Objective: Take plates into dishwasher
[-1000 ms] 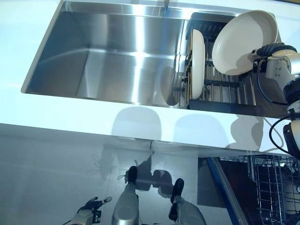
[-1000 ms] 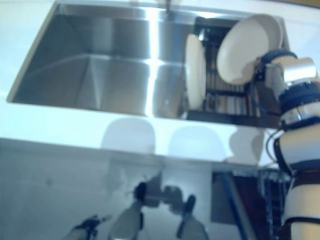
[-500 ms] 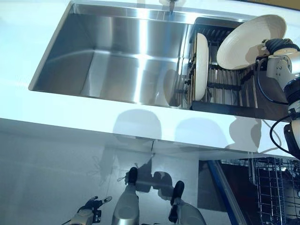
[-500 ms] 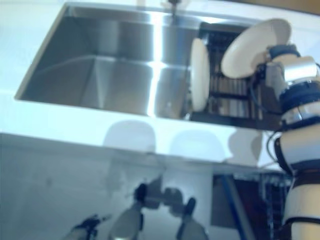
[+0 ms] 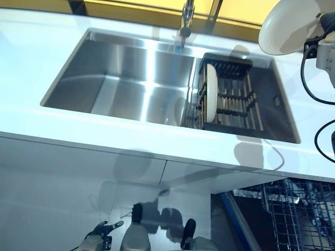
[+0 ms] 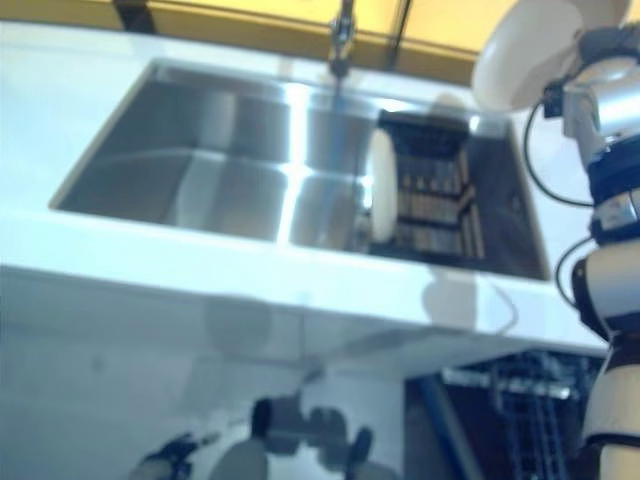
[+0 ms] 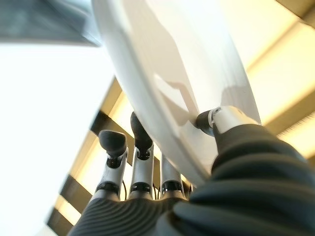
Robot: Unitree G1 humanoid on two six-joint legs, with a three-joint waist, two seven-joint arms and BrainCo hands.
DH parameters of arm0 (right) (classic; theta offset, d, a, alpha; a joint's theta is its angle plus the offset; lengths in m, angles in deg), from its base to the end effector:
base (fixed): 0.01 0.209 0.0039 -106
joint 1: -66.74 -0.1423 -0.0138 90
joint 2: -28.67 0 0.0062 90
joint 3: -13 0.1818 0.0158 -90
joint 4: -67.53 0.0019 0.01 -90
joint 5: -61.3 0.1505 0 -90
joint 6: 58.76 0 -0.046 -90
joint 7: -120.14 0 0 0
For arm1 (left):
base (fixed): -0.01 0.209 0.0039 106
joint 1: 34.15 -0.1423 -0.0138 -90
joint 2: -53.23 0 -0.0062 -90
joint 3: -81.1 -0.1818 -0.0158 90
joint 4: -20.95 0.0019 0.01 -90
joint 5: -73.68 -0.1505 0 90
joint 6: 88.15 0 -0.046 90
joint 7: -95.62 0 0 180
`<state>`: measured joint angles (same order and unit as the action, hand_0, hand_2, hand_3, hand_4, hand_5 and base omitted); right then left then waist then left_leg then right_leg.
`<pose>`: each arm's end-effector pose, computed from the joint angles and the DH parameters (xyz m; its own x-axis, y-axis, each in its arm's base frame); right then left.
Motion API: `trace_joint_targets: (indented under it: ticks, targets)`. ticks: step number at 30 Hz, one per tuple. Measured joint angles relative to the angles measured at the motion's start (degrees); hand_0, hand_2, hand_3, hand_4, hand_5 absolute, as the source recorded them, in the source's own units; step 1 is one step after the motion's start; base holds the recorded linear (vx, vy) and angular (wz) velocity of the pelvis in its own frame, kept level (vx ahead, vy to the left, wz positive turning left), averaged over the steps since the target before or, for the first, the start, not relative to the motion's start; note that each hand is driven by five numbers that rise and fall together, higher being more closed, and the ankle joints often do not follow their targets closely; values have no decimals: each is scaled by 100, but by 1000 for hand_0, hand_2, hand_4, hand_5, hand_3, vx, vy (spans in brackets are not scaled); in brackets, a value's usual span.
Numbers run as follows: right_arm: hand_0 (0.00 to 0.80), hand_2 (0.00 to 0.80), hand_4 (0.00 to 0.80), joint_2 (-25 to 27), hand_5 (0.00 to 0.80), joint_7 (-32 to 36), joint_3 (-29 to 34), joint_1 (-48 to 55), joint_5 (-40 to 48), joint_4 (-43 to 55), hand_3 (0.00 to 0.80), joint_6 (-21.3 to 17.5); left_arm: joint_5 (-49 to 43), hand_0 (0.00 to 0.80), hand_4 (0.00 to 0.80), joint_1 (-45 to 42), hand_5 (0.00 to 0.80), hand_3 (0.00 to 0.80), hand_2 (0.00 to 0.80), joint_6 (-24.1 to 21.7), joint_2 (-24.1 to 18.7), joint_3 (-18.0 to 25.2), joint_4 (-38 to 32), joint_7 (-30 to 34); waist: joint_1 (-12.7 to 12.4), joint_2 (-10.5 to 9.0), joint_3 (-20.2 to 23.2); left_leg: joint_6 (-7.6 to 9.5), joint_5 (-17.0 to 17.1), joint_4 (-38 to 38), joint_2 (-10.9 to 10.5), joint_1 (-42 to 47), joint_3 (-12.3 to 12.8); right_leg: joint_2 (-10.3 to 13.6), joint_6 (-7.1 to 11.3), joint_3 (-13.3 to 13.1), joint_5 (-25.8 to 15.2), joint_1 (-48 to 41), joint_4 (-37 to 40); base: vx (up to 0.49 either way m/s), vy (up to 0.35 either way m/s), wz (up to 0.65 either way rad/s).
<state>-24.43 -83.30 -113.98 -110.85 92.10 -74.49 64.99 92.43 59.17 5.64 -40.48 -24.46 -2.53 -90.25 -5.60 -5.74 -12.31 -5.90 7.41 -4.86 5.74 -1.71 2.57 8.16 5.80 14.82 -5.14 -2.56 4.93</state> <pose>0.3410 -0.2696 0.3534 0.7451 -0.6443 0.1726 0.6470 0.6351 -0.4220 0.1054 0.2488 -0.1106 0.3716 0.3051 -0.8768 -0.0644 0.9507 0.3035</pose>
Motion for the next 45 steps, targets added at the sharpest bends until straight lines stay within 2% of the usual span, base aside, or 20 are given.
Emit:
trace_joint_targets:
  ticks: [5, 8, 12, 13, 20, 23, 29, 35, 36, 38, 39, 45]
  targets:
    - [800, 800, 800, 310, 800, 429, -334, -6, -508, 293, 800, -154, -154, 0, 0, -212, 0, 0, 0, 56, 3, 6, 1, 0, 128, 27, 553, 16, -107, -15, 26, 158, 210, -2, 1, -194, 7, -38, 10, 78, 0, -19]
    - [800, 800, 800, 582, 800, 687, -460, -6, -960, 467, 800, -303, -229, 0, 0, -383, 0, 0, 0, 90, 5, 4, 5, 6, 308, 55, 661, 15, -124, -27, 38, 299, 276, -8, 17, -259, 22, -132, 17, 57, -14, -14]
    - [800, 800, 800, 1214, 800, 960, -577, 41, -1483, 693, 800, -597, -265, 0, 0, -450, 0, 0, 0, 128, 3, 4, 2, 53, 373, 128, 845, 8, -137, -29, 77, 334, 391, -38, 16, -357, 12, -95, 19, 16, -28, -15]
    - [800, 800, 800, 1397, 800, 1014, -563, 154, -1614, 768, 800, -709, -363, 0, 0, -475, 0, 0, 0, 150, -2, 4, 2, 89, 472, 138, 919, 5, -139, -30, 91, 325, 411, -48, 12, -369, 15, -80, 19, 7, -31, -5]
    - [800, 800, 800, 2116, 800, 1363, -484, 1044, -2120, 1274, 800, -1221, -677, 0, 0, -652, 0, 0, 0, 155, -2, 16, 5, 262, 703, 249, 1090, -39, -173, -31, 204, 399, 689, -130, -25, -596, -17, 33, 20, 6, -14, -20]
    - [800, 800, 800, 2348, 800, 1555, 59, 1764, -2282, 1663, 800, -1499, -749, 0, 0, -721, 0, 0, 0, 151, 6, 98, 8, 318, 832, 294, 1119, -65, -192, -32, 249, 403, 806, -176, -29, -682, -20, 87, 19, 5, -14, -19]
    - [800, 800, 800, 2660, 800, 2142, 854, 2921, -2465, 2003, 800, -1762, -1020, 0, 0, -717, 0, 0, 0, 139, 97, 107, 16, 374, 1119, 332, 1118, -98, -220, -29, 302, 415, 985, -237, -73, -847, -47, 188, 19, 14, -13, -17]
    - [800, 800, 800, 2908, 800, 2621, 1871, 4253, -2577, 2374, 800, -1879, -1124, 0, 0, -679, 0, 0, 0, 57, 177, 124, 66, 359, 1376, 349, 1071, -129, -276, -32, 354, 521, 1186, -293, -74, -1041, -46, 203, 21, -5, -21, -17]
    - [800, 800, 800, 2934, 800, 2681, 2021, 4420, -2590, 2412, 800, -1886, -1125, 0, 0, -664, 0, 0, 0, 54, 187, 125, 118, 360, 1488, 359, 1058, -134, -282, -30, 363, 522, 1216, -304, -74, -1064, -45, 232, 20, -5, -16, -18]
    - [800, 800, 800, 2968, 800, 2818, 2351, 4784, -2676, 2461, 800, -1892, -1125, 0, 0, -650, 0, 0, 0, 50, 218, 218, 205, 358, 1483, 378, 1038, -149, -307, -30, 389, 521, 1317, -330, -78, -1133, -63, 287, 20, -7, -17, -22]
    - [800, 800, 800, 3006, 800, 2898, 2503, 4985, -2711, 2468, 800, -1900, -1126, 0, 0, -646, 0, 0, 0, 48, 231, 234, 222, 357, 1582, 386, 1018, -152, -310, -30, 397, 523, 1317, -338, -80, -1134, -62, 284, 20, -11, -23, -8]
    - [800, 800, 800, 3124, 800, 3181, 3696, 6458, -2913, 2864, 800, -2038, -1129, 0, 0, -601, 0, 0, 0, 35, 281, 348, 272, 355, 1768, 412, 851, -186, -363, -30, 438, 608, 1469, -391, -88, -1277, -57, 298, 19, -21, -17, -13]
